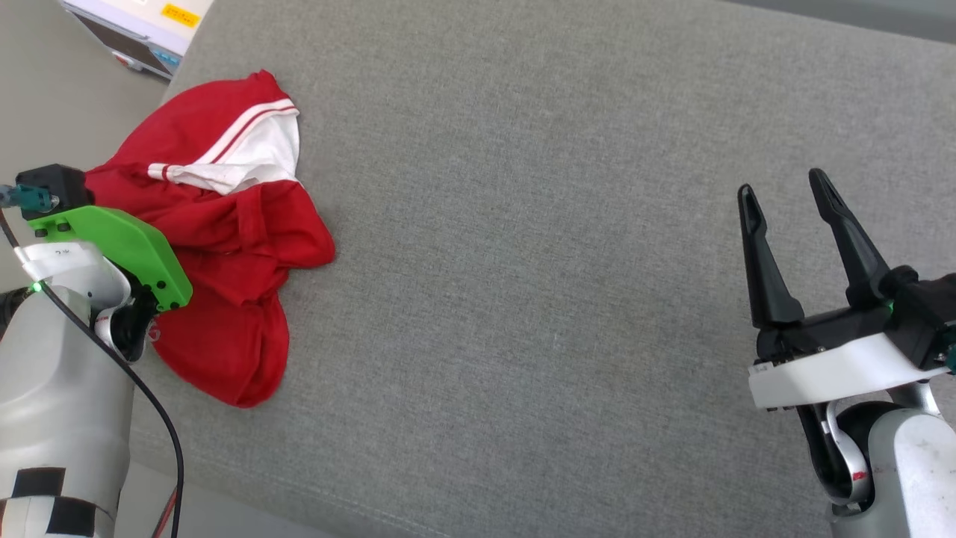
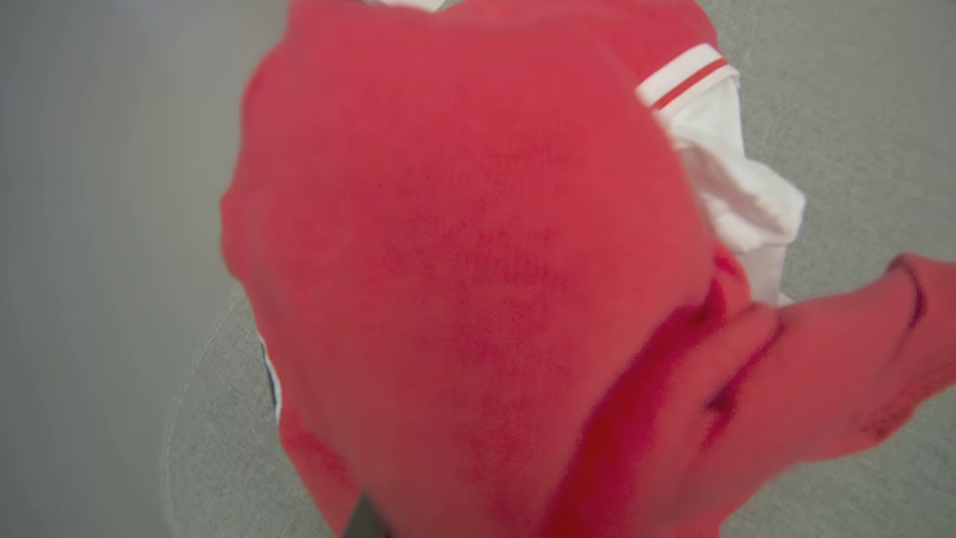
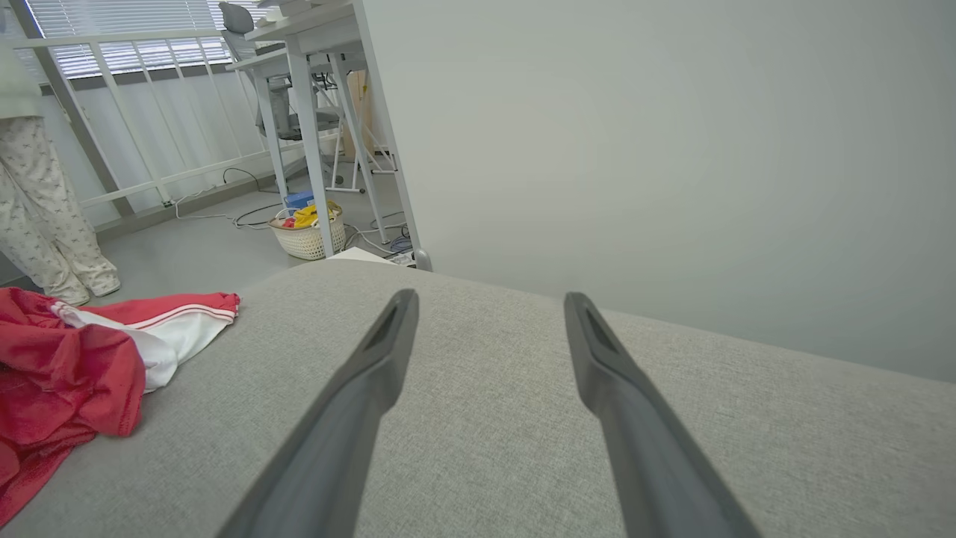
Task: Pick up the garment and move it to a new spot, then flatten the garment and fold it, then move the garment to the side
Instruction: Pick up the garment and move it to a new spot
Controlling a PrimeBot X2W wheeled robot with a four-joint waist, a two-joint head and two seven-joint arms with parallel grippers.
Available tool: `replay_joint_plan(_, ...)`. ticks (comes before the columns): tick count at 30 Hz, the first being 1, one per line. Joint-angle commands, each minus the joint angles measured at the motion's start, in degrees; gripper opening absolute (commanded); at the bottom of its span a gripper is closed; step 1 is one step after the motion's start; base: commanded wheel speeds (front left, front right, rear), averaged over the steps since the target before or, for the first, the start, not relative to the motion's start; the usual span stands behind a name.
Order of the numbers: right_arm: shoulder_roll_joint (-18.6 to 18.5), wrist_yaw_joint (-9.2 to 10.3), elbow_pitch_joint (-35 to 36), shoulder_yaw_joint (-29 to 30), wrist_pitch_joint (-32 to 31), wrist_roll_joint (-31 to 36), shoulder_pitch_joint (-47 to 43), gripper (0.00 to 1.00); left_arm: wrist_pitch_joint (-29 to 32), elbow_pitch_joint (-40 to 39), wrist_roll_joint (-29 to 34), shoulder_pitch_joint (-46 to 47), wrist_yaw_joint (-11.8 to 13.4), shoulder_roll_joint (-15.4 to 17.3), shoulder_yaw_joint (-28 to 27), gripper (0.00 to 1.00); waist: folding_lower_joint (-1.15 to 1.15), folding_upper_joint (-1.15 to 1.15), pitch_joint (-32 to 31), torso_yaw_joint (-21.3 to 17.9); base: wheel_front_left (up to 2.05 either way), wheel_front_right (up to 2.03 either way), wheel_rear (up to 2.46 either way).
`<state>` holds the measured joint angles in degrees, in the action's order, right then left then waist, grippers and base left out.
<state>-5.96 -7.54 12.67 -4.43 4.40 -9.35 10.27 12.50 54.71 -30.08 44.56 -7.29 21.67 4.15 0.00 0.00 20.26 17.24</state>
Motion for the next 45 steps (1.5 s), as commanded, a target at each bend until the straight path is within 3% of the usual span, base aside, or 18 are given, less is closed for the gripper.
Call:
replay_joint_plan(1, 0.4, 0.05, -0.36, 0.67, 0.73, 0.04, -1.06, 1.0, -2.56, -1.06, 1.0, -0.77, 0.35, 0.42, 0.3, 0.0, 0.0, 0.0, -5.32, -0.13, 0.0, 0.0, 0.0)
replay_joint_plan(9, 2.42, 0.05, -1.44, 3.97, 1.44, 0.97, -5.52, 1.0, -11.64, -6.86, 4.07, -2.29, 1.06, -0.02, 2.61, 0.0, 0.0, 0.0, -12.41, -2.74, 0.0, 0.0, 0.0)
replay_joint_plan(15, 2.94, 0.05, -1.37, 6.95, 0.71, 1.36, -8.85, 1.0, -11.82, -11.72, 4.18, -4.07, 0.93, -4.26, 5.57, 0.0, 0.0, 0.0, -15.82, -5.81, 0.0, 0.0, 0.0)
replay_joint_plan(22, 3.06, 0.05, -0.88, 8.07, 0.12, 0.37, -9.83, 1.0, -10.58, -17.9, 3.84, -6.86, 0.3, -10.09, 11.04, 0.0, 0.0, 0.0, -17.31, -13.72, 0.0, 0.0, 0.0)
replay_joint_plan(29, 3.07, 0.05, -1.09, 9.48, 0.26, -1.0, -10.57, 1.0, -9.0, -22.06, 2.53, -9.26, -0.13, -15.32, 19.61, 0.0, 0.0, 0.0, -16.63, -22.23, 0.0, 0.0, 0.0)
replay_joint_plan(34, 3.07, 0.05, -0.9, 10.26, 0.58, -1.84, -10.55, 1.0, -6.1, -24.9, 0.17, -11.54, -0.18, -17.43, 30.17, 0.0, 0.0, 0.0, -13.85, -26.77, 0.0, 0.0, 0.0)
replay_joint_plan(38, 3.08, 0.05, -1.16, 9.81, 1.22, -2.74, -9.85, 1.0, -4.49, -24.79, -1.81, -13.63, -0.18, -17.82, 36.6, 0.0, 0.0, 0.0, -10.89, -28.93, 0.0, 0.0, 0.0)
replay_joint_plan(44, 3.08, 0.05, -1.8, 9.64, 2.29, -3.29, -8.38, 1.0, -4.97, -21.11, -2.5, -15.31, -0.19, -17.5, 40.98, 0.0, 0.0, 0.0, -7.33, -29.93, 0.0, 0.0, 0.0)
replay_joint_plan(45, 3.08, 0.05, -2.03, 9.66, 2.47, -3.23, -8.2, 1.0, -5.43, -20.47, -2.48, -15.44, -0.19, -17.51, 41.51, 0.13, 0.0, 0.0, -7.22, -29.81, 0.0, 0.0, 0.0)
